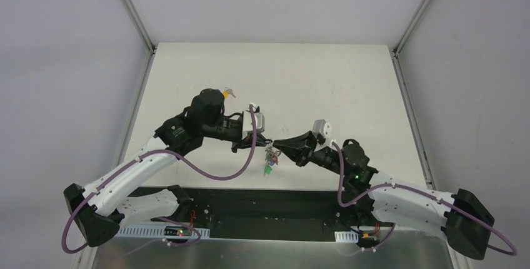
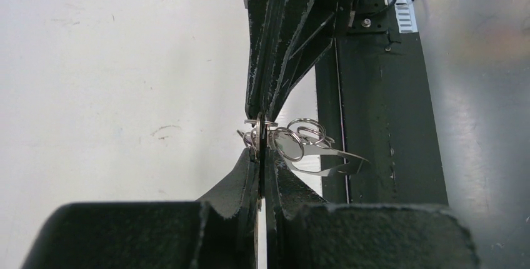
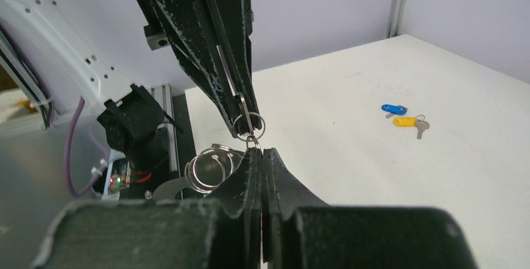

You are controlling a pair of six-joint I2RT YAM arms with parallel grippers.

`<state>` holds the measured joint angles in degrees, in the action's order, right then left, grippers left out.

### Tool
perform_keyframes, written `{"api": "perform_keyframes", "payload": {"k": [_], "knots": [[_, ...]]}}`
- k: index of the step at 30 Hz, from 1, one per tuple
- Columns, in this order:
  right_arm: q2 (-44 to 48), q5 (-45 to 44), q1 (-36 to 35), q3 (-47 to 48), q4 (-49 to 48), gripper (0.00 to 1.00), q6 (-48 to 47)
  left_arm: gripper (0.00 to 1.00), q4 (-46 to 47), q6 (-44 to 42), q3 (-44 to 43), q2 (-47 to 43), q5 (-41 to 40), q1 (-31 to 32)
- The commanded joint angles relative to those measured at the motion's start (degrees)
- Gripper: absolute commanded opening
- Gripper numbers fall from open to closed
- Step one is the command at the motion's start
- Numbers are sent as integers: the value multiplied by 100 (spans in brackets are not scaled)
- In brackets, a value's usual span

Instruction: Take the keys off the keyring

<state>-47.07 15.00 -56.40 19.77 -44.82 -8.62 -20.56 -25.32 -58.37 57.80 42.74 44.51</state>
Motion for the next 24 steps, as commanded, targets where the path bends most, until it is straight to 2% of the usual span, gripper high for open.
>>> {"api": "perform_keyframes", "payload": {"k": [1, 4, 10, 20, 24], "knots": [[-497, -693, 1, -539, -2916, 0, 1171, 0, 620, 794, -212, -54, -101, -33], [-817, -727, -6, -723, -3791, 0, 1197, 0, 619, 1108, -187, -58, -345, -37], [-670, -822, 2, -692, -3916, 0, 899, 0, 694, 1719, 57, -140, -577, -34], [-309, -1317, -2, -619, -3414, 0, 829, 0, 895, 2149, 371, -444, -804, -33], [-162, -1363, -2, -468, -2739, 0, 997, 0, 904, 2017, 371, -554, -815, -33]]}}
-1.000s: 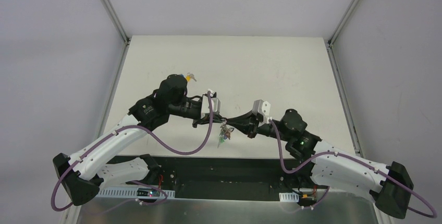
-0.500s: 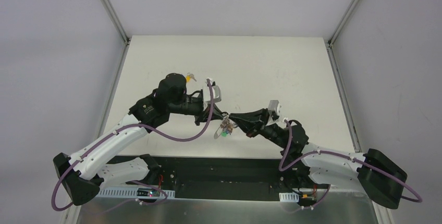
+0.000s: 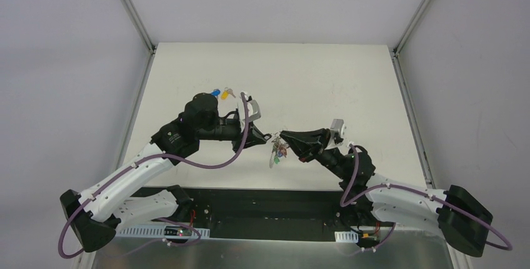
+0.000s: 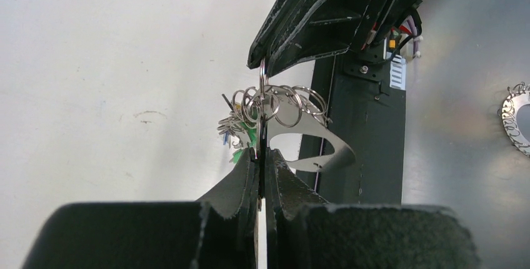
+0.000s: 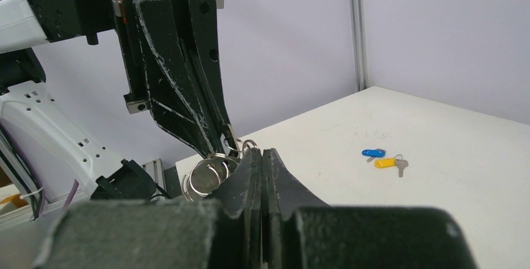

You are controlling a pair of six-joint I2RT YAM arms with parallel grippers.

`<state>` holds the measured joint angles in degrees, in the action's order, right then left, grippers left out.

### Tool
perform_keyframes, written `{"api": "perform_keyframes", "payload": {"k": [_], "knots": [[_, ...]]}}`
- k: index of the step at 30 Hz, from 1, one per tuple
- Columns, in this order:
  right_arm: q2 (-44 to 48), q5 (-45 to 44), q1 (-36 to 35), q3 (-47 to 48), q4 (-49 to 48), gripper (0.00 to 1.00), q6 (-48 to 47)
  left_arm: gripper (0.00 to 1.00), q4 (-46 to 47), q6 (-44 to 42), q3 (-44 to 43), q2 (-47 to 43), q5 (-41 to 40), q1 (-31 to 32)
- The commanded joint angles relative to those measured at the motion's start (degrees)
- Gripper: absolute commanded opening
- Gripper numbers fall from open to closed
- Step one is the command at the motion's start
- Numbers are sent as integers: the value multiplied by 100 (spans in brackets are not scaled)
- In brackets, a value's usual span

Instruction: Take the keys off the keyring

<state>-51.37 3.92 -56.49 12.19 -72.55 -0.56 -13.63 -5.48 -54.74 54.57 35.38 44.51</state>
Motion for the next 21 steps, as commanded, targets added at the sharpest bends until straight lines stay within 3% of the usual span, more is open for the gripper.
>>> {"api": "perform_keyframes", "payload": {"k": [1, 12, 17, 18, 19, 21], "knots": [[326, -259, 8, 315, 180, 0, 218, 0, 211, -9, -20, -257, -106, -34], [861, -1073, 9, 526, 1256, 0, 547, 0, 214, -283, -96, -311, 51, -33], [903, -765, 7, 557, 1399, 0, 463, 0, 207, -320, -130, -252, 135, -39], [899, -510, 5, 635, 1640, 3, 302, 0, 203, -335, -151, -236, 169, -37], [901, -75, 6, 738, 1943, 14, 135, 0, 194, -363, -170, -233, 210, -35], [924, 398, 3, 1023, 2797, 25, -285, 0, 149, -411, -231, -212, 279, -35]]}}
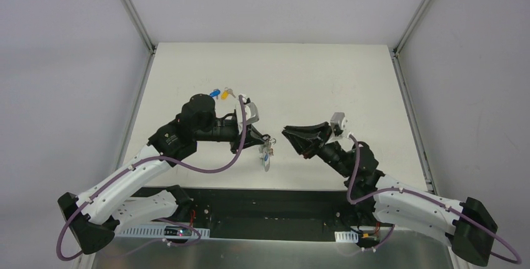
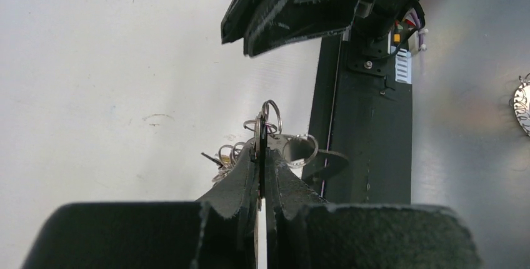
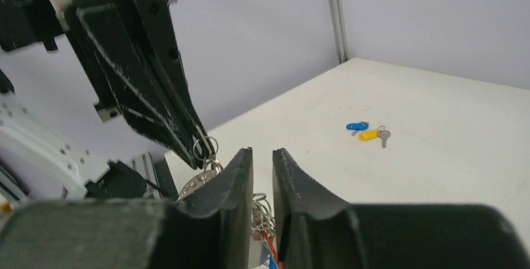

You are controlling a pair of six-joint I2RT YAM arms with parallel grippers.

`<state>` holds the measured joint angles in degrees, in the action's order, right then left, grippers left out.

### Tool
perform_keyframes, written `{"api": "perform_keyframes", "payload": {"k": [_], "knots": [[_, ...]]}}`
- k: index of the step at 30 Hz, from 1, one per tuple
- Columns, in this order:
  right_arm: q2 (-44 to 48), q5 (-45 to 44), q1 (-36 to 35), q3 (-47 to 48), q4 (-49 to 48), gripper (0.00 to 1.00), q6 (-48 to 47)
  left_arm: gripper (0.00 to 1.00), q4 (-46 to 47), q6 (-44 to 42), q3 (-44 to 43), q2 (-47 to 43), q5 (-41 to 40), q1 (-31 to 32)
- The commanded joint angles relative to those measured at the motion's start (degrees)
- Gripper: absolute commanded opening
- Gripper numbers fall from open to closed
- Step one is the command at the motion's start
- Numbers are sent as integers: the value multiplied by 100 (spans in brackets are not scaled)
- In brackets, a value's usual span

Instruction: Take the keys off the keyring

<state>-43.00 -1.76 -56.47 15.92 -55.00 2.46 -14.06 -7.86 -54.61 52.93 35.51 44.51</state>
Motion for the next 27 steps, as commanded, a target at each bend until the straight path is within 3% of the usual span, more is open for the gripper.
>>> {"api": "perform_keyframes", "payload": {"k": [1, 10, 27], "knots": [[94, 1125, 1, 770, 1391, 28, -735, 0, 167, -202, -278, -39, 296, -32], [242, 1353, -3, 1006, 2170, 34, -1570, 0, 89, -353, -391, -36, 593, -32], [62, 1312, -1, 1361, 2305, 36, -1957, 0, -49, -466, -576, -15, 965, -34]]}}
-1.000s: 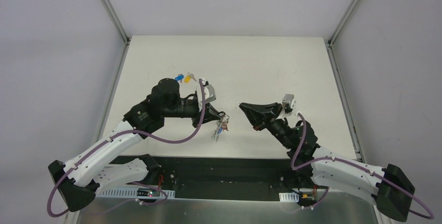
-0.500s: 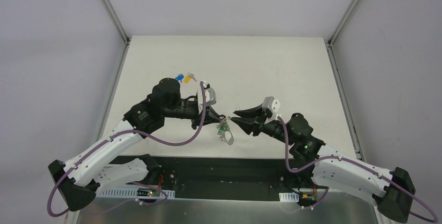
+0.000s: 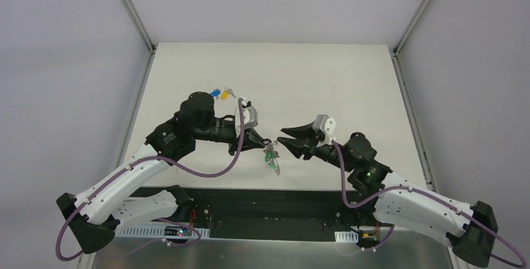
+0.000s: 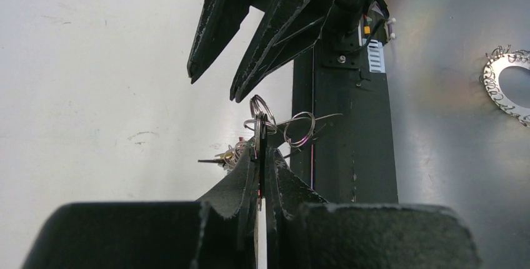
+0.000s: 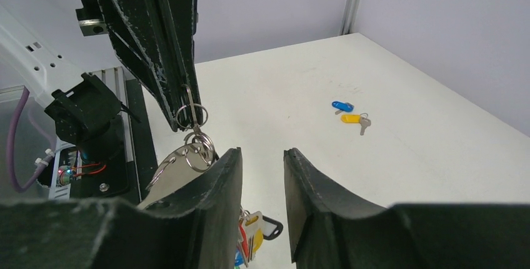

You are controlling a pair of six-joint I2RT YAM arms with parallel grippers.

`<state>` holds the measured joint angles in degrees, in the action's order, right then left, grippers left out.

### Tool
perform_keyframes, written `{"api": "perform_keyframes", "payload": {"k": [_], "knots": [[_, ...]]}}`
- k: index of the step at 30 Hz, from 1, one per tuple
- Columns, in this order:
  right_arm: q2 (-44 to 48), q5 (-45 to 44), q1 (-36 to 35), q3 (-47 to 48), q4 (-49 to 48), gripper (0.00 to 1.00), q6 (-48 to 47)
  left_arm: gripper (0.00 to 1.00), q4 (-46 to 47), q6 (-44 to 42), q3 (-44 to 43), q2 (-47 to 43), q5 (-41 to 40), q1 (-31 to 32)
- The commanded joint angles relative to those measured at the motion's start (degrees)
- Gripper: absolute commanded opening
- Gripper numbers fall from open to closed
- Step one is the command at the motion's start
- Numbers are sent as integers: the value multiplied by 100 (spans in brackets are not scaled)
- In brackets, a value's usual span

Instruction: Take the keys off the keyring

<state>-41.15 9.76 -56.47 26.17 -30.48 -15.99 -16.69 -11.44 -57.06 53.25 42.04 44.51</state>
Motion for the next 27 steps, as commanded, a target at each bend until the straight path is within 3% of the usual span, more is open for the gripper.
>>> {"api": "perform_keyframes", "payload": {"k": [1, 9, 27], "knots": [[-144, 263, -2, 358, -150, 36, -77, 0, 218, -120, -338, -43, 308, -24], [-78, 1023, 3, 350, -221, 35, 217, 0, 200, -142, -410, 33, 197, -28], [-444, 844, -4, 439, -735, 31, 336, 0, 203, -68, -406, 128, 303, 33]]}}
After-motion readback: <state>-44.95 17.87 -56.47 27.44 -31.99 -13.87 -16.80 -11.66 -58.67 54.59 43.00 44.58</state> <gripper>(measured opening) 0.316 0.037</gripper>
